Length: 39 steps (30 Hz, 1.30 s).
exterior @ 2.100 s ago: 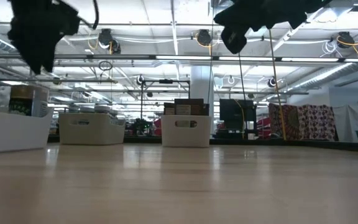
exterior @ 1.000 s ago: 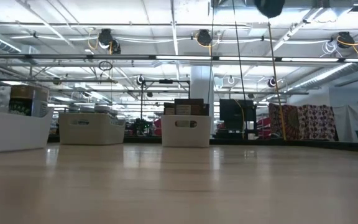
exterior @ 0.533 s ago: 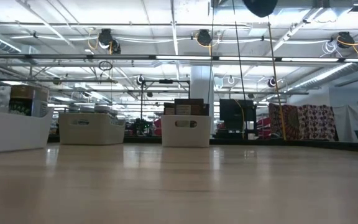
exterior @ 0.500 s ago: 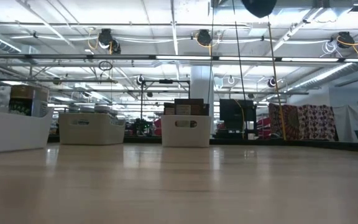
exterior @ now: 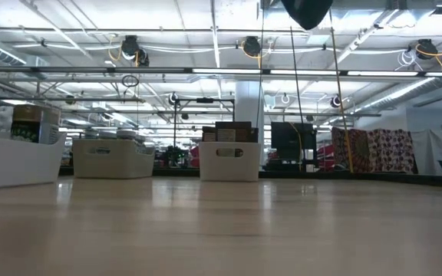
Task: Sort spices by type
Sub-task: Put the left gold seasoning bottle into the bottom white bin
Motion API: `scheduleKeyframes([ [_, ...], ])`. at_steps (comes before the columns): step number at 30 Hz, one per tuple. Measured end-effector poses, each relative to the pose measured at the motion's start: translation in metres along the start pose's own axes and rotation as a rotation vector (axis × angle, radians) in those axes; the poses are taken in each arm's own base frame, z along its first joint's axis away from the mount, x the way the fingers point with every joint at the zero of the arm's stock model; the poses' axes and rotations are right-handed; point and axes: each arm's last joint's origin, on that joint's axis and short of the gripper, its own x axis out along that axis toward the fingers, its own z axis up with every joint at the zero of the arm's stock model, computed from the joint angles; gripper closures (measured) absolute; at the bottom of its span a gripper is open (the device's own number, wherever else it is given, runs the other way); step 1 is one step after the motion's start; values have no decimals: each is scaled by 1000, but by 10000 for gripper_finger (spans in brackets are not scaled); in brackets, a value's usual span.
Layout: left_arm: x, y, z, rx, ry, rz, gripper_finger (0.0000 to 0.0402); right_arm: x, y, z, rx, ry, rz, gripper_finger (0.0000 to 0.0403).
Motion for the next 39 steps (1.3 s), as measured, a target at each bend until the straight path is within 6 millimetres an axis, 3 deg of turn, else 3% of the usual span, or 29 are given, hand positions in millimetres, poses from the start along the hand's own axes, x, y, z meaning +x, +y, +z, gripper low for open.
scheduleKeyframes([
  [8, 0, -3, -7, 32, 7, 8, 29, 1, -3, 0, -5, 34, 44, 403],
  [19, 21, -8, -14, 60, 48, 72, 29, 1, -4, 0, -8, 38, 46, 403],
  [29, 23, -7, -14, 61, 52, 90, 31, 2, -10, 3, -6, 33, 29, 403],
  [39, 21, -6, -15, 59, 64, 87, 120, 3, -13, 4, -10, 30, 25, 403],
])
